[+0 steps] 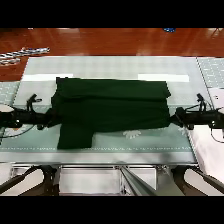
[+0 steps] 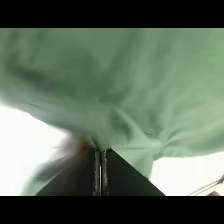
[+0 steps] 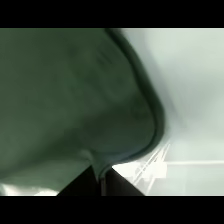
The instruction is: Fold the shirts.
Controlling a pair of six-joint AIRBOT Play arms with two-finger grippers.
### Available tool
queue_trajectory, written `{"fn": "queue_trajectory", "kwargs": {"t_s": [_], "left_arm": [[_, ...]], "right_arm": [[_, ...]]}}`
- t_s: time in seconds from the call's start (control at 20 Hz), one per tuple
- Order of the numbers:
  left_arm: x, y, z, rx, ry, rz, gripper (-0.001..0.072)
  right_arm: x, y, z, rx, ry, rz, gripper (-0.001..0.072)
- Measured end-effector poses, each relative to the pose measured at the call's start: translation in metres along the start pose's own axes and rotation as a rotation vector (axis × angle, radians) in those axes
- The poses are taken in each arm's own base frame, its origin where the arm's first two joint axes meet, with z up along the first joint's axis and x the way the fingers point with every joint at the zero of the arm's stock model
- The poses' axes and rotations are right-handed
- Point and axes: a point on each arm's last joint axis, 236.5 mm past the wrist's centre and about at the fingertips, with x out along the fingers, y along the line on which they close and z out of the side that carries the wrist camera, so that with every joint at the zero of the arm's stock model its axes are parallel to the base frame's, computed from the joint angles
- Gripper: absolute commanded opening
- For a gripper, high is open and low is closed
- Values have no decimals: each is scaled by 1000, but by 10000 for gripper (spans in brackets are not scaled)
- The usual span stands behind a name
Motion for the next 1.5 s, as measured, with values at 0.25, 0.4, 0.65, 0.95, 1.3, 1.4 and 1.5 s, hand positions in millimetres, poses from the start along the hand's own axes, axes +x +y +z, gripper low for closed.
{"fn": "queue_trajectory", "kwargs": {"t_s": [0.25,0.4,0.65,0.95,1.3,1.4,1.5], "left_arm": [[-20,-37,61,103,-59,-16,16],[-17,-56,104,109,-68,-24,17],[-5,-79,177,107,-80,-42,17],[15,-92,234,109,-93,-59,54],[-2,-84,244,111,-50,-58,465],[-36,-64,240,87,-30,3,464],[-84,-35,235,63,-54,129,464]], "right_arm": [[-9,37,50,-70,-53,43,34],[-2,54,82,-99,-67,54,34],[11,69,133,-103,-92,71,34],[35,77,171,-86,-108,104,79],[16,83,199,-75,-171,134,406],[-23,84,205,-101,-201,141,406],[-66,78,205,-122,-243,121,407]]}}
